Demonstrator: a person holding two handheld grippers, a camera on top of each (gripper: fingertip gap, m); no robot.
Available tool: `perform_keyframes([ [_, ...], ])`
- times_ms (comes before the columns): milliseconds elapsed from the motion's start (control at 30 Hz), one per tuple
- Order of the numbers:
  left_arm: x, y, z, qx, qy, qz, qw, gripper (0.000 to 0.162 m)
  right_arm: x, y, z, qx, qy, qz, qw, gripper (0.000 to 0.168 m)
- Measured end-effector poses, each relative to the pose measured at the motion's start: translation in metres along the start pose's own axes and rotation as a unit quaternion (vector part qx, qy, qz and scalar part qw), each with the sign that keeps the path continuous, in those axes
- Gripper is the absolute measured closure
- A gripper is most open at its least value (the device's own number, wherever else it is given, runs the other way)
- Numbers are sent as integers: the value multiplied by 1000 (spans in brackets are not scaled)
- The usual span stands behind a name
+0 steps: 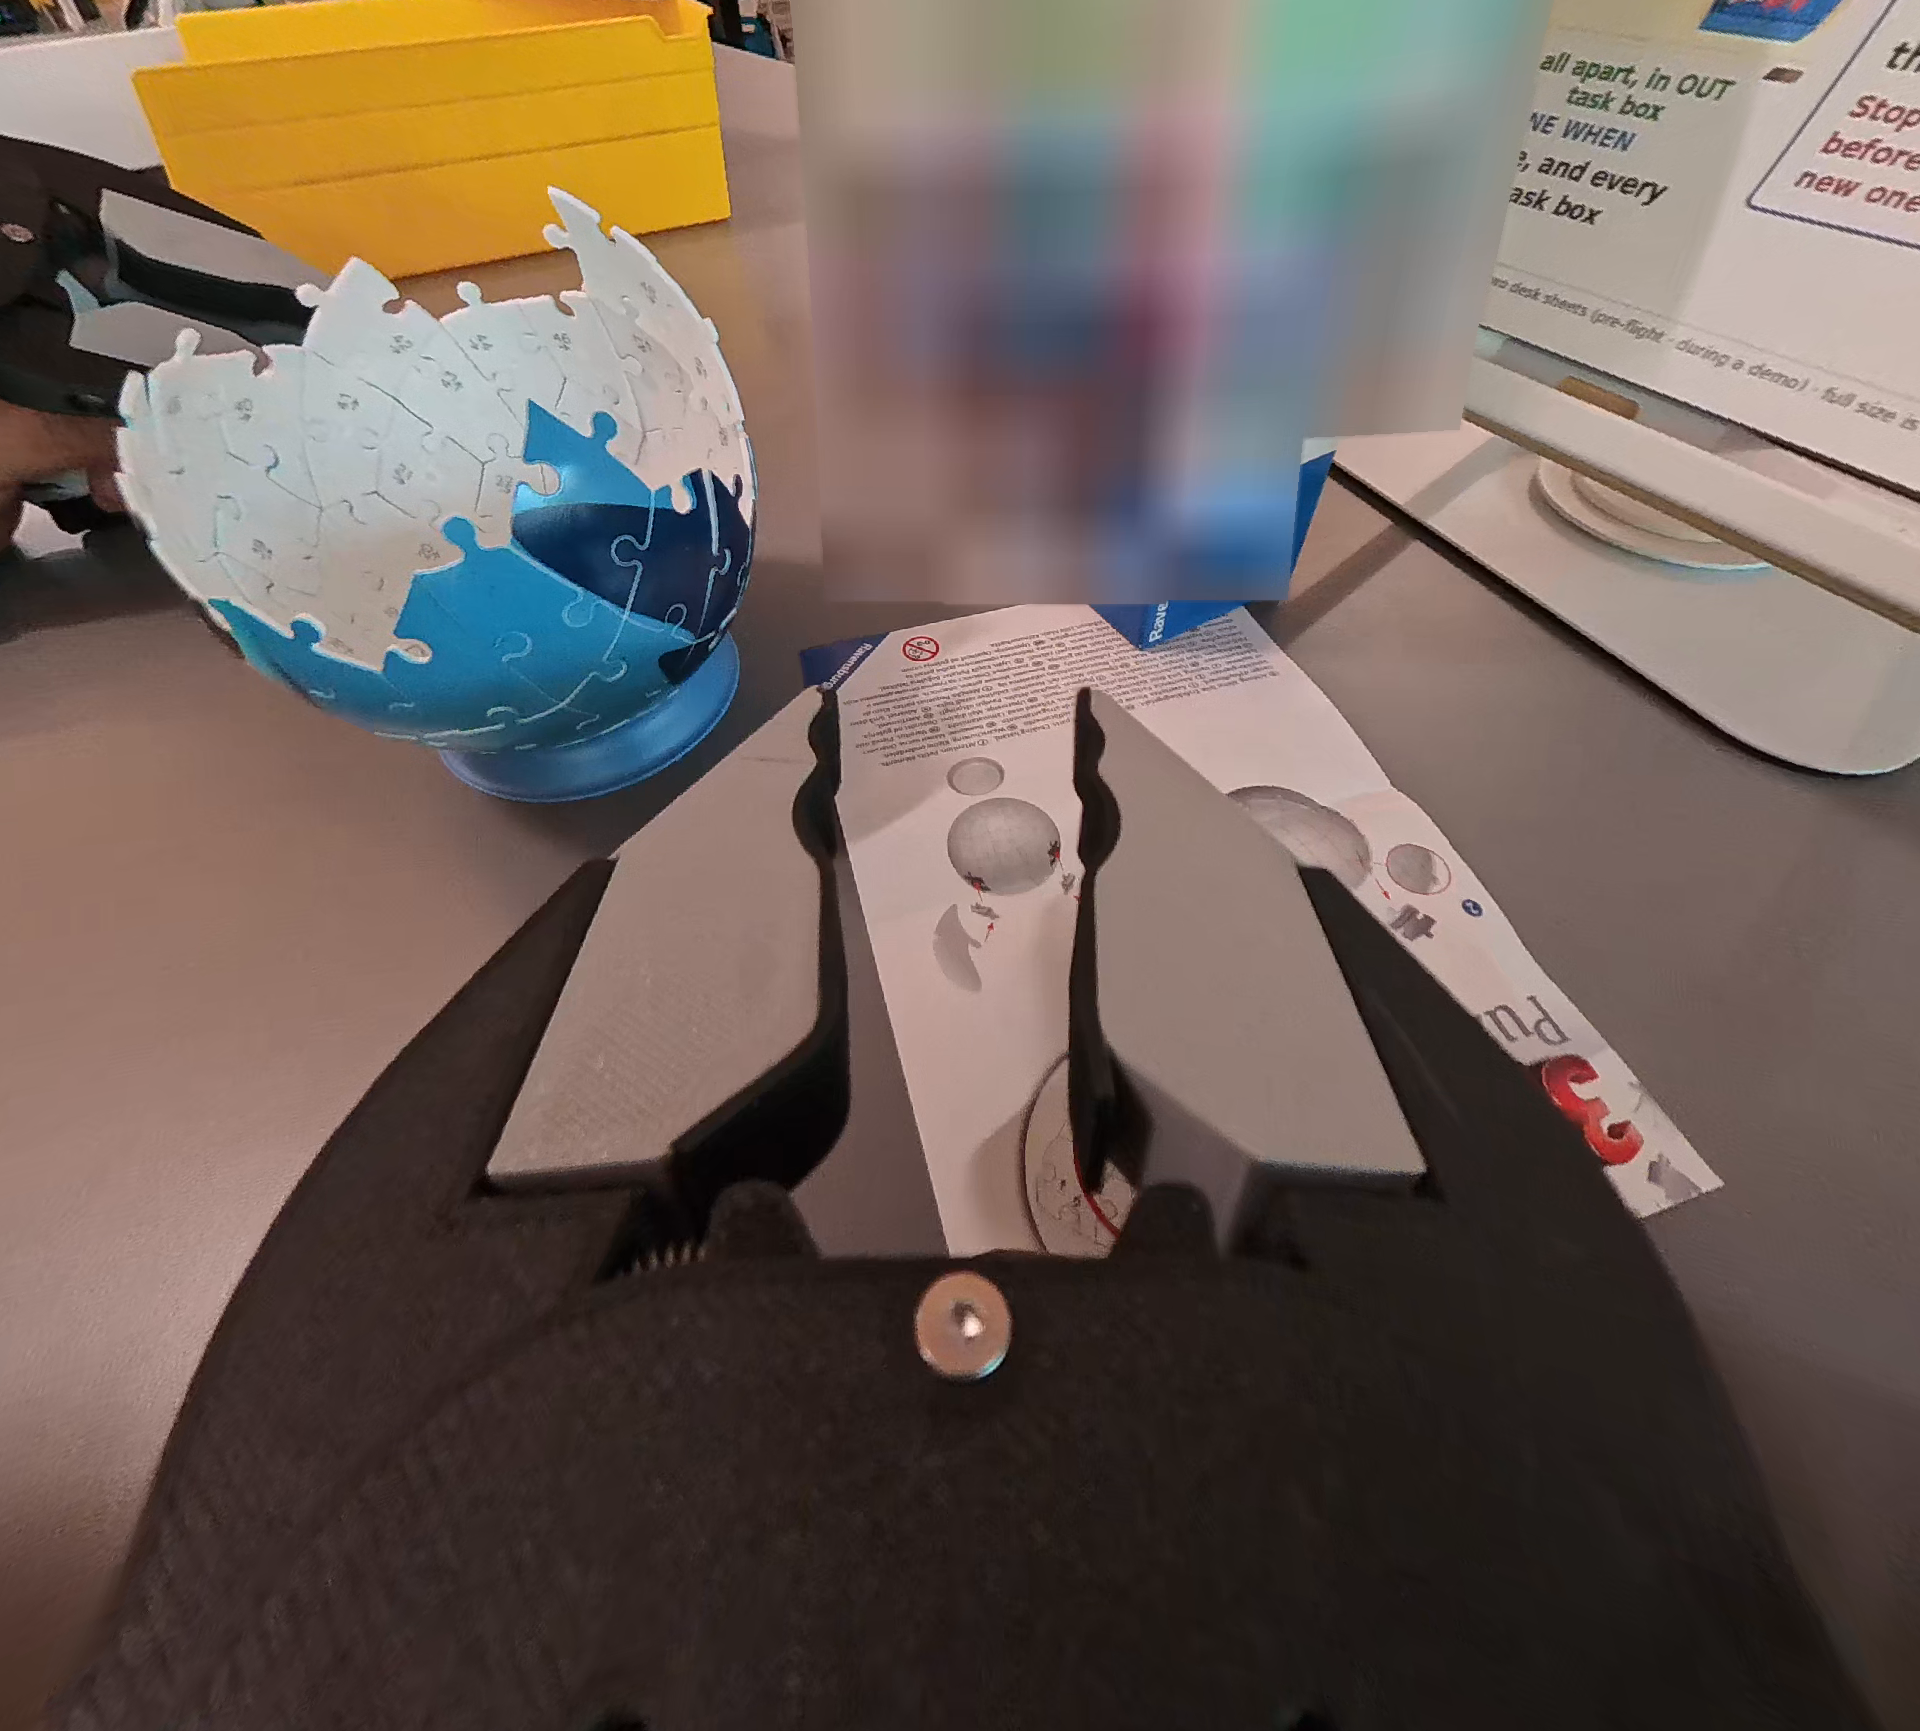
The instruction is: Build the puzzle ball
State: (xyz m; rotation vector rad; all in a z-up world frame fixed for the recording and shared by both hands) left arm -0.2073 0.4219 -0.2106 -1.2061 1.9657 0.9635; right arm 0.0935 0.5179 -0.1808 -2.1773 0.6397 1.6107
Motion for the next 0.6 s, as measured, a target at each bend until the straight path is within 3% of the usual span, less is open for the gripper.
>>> perform_keyframes([
  [600, 3, -2, 3, -23, 21, 25, 999, 134, 5, 8, 9, -23, 30, -22, 999, 127],
])
Point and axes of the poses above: each gripper's, where its closed fingertips meet, z out along the fingers, x out of its underside, y = z × x across the jaws, the point moved 4 cm from there along -z, back along the fingers, and after that the axes turned 7 degrees about x, right-handed, at the moved point
